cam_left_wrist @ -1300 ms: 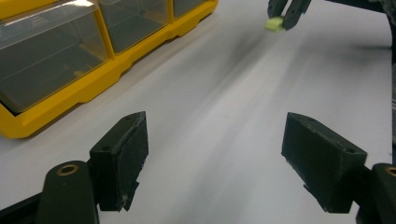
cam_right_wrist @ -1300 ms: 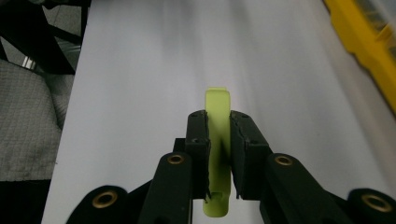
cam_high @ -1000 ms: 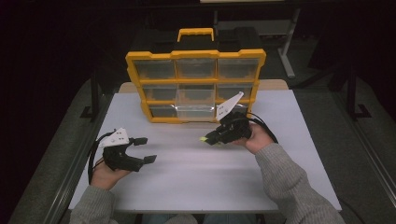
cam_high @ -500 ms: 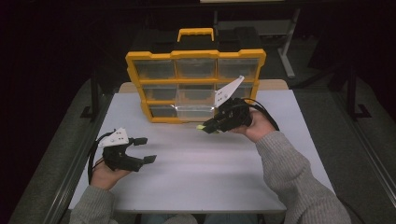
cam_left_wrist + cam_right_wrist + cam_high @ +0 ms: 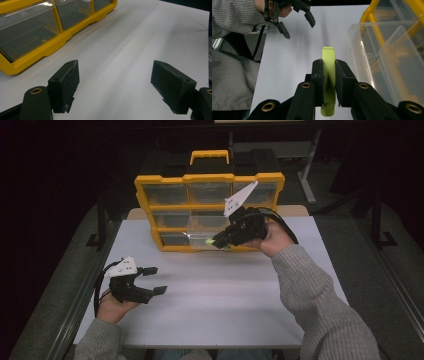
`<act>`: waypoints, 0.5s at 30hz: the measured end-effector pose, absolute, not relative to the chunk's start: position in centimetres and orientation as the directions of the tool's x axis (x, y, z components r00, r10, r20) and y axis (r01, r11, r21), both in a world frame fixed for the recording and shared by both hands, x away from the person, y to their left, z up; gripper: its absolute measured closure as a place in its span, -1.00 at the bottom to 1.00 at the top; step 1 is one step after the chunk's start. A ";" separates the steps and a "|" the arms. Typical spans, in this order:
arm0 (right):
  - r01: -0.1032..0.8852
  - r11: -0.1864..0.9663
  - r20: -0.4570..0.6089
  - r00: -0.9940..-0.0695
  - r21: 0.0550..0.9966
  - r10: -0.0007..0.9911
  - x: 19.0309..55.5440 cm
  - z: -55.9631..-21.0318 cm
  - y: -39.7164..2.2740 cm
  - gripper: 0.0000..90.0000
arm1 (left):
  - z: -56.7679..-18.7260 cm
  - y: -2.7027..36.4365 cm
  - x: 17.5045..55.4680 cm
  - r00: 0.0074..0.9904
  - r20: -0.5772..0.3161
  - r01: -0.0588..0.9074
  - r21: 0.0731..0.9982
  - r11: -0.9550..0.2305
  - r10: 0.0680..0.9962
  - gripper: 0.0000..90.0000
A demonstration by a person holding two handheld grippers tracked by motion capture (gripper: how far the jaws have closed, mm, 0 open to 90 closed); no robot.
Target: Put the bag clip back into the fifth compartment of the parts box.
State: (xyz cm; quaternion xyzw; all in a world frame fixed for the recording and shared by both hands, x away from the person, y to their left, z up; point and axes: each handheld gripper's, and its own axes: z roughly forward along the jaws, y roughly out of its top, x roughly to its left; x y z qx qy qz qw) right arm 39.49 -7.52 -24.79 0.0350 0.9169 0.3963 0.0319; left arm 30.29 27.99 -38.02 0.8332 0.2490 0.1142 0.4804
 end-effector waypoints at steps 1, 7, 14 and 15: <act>0.039 0.683 -0.033 -0.995 0.729 0.092 39.5 -24.5 -7.4 0.71 | -38.0 27.9 30.3 0.848 -0.056 0.308 0.860 -0.406 0.527 -0.50; 0.030 0.682 -0.050 -0.994 0.731 0.097 40.2 -22.7 -7.1 0.71 | -38.0 28.0 30.2 0.847 -0.058 0.310 0.863 -0.400 0.529 -0.50; 0.028 0.691 -0.073 -0.991 0.722 0.116 41.0 -21.1 -6.7 0.71 | -38.0 28.0 30.2 0.848 -0.055 0.309 0.859 -0.408 0.527 -0.50; 0.025 0.691 -0.080 -0.990 0.723 0.119 41.2 -20.8 -6.7 0.71 | -38.0 28.0 30.2 0.847 -0.055 0.310 0.859 -0.407 0.528 -0.50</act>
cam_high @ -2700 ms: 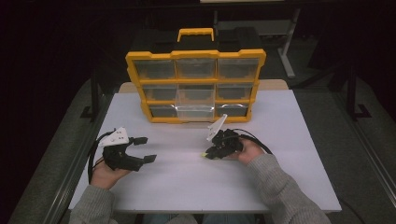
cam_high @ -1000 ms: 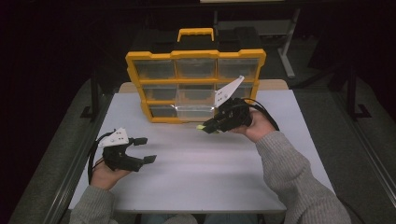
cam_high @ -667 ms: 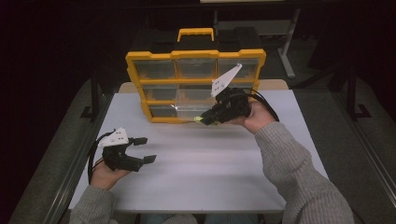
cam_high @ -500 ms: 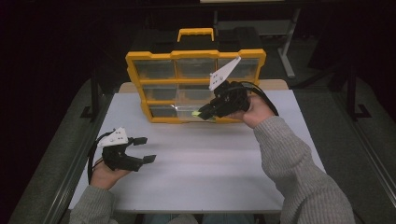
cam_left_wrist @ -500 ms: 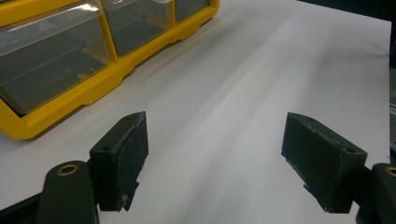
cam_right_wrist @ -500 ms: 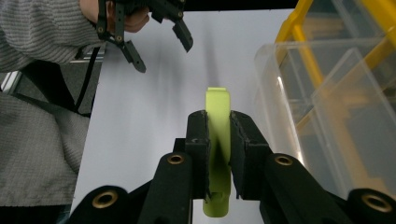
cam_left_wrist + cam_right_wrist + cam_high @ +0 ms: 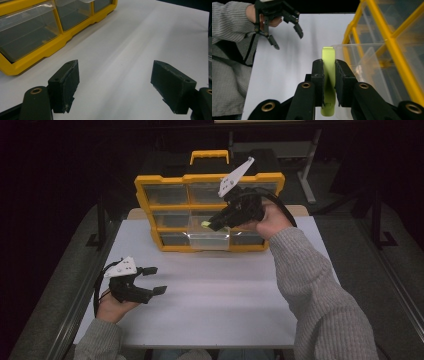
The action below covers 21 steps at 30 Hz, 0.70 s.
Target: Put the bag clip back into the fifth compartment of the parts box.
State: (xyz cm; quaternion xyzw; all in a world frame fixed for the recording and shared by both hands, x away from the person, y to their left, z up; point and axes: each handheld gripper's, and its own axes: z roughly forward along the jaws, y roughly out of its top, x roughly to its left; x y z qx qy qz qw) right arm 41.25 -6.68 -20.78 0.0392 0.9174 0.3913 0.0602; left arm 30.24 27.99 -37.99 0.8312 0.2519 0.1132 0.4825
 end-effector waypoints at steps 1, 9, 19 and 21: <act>0.032 0.686 -0.077 -0.989 0.727 0.128 41.4 -20.5 -6.7 0.71 | -38.0 28.0 30.2 0.847 -0.057 0.311 0.860 -0.405 0.529 -0.50; 0.042 0.690 -0.095 -0.983 0.723 0.160 42.7 -19.1 -6.5 0.71 | -38.0 27.9 30.3 0.849 -0.058 0.309 0.861 -0.405 0.525 -0.50; 0.051 0.681 -0.104 -0.977 0.731 0.185 44.1 -17.7 -6.1 0.71 | -38.0 28.0 30.3 0.850 -0.061 0.310 0.861 -0.404 0.523 -0.50; 0.052 0.680 -0.105 -0.977 0.731 0.188 44.3 -17.7 -5.9 0.71 | -38.1 28.0 30.3 0.850 -0.061 0.311 0.860 -0.406 0.523 -0.50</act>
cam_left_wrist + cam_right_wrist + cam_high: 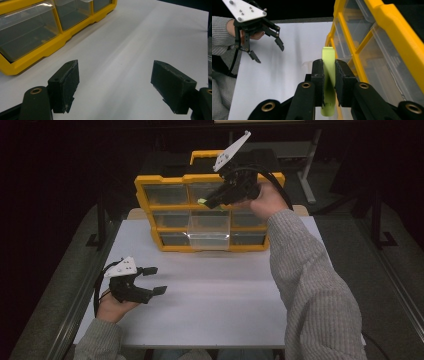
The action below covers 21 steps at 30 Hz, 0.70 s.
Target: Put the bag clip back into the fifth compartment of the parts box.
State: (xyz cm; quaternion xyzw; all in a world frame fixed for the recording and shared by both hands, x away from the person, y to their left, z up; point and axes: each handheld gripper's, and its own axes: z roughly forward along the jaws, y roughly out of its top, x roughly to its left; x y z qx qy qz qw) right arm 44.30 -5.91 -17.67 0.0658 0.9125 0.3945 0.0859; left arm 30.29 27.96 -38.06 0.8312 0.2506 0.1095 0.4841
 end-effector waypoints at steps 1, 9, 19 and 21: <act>0.053 0.679 -0.107 -0.976 0.732 0.191 44.4 -17.7 -5.8 0.71 | -38.1 27.9 30.3 0.850 -0.062 0.311 0.860 -0.404 0.523 -0.50; 0.068 0.682 -0.092 -0.976 0.728 0.196 45.2 -18.4 -5.3 0.71 | -38.1 28.0 30.3 0.852 -0.063 0.310 0.861 -0.403 0.520 -0.50; 0.057 0.679 -0.098 -0.977 0.732 0.187 45.3 -18.7 -4.7 0.71 | -38.1 27.9 30.4 0.851 -0.067 0.314 0.859 -0.403 0.521 -0.50; 0.065 0.680 -0.087 -0.978 0.730 0.187 45.3 -18.8 -4.6 0.71 | -38.1 28.0 30.4 0.851 -0.066 0.314 0.859 -0.404 0.521 -0.50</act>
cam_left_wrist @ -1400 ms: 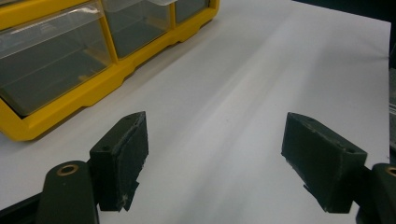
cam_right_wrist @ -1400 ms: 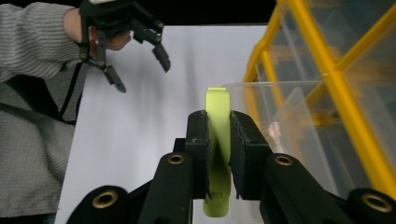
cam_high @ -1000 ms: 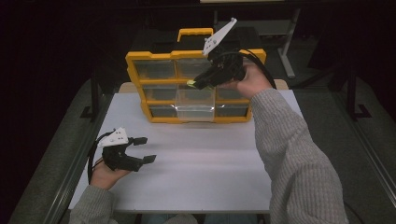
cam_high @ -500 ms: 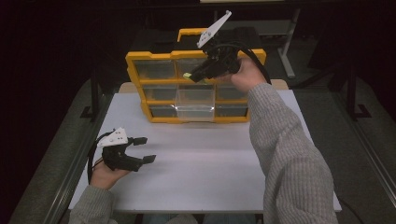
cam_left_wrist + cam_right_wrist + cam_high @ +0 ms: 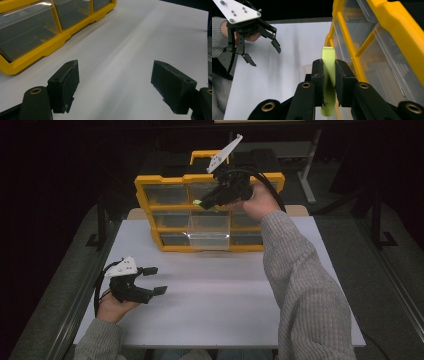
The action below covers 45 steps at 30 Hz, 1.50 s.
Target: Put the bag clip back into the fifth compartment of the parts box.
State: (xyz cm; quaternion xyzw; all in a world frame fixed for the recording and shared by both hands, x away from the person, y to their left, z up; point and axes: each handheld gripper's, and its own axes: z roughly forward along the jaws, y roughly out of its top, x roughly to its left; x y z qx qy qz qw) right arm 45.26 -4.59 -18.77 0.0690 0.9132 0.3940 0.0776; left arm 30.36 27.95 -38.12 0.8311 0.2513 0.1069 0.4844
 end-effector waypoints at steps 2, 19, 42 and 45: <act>0.056 0.680 -0.095 -0.978 0.731 0.183 45.3 -18.9 -4.4 0.71 | -38.1 28.0 30.4 0.850 -0.066 0.314 0.860 -0.402 0.522 -0.50; 0.072 0.688 -0.075 -0.980 0.722 0.182 45.9 -20.7 -3.8 0.71 | -38.1 28.2 30.4 0.848 -0.063 0.308 0.867 -0.392 0.526 -0.51; 0.110 0.695 -0.042 -0.979 0.710 0.198 46.3 -22.9 -4.2 0.71 | -38.0 28.2 30.4 0.848 -0.066 0.309 0.868 -0.390 0.526 -0.51; 0.122 0.697 -0.033 -0.978 0.707 0.204 46.3 -23.2 -4.2 0.71 | -38.0 28.3 30.4 0.848 -0.066 0.309 0.867 -0.390 0.526 -0.51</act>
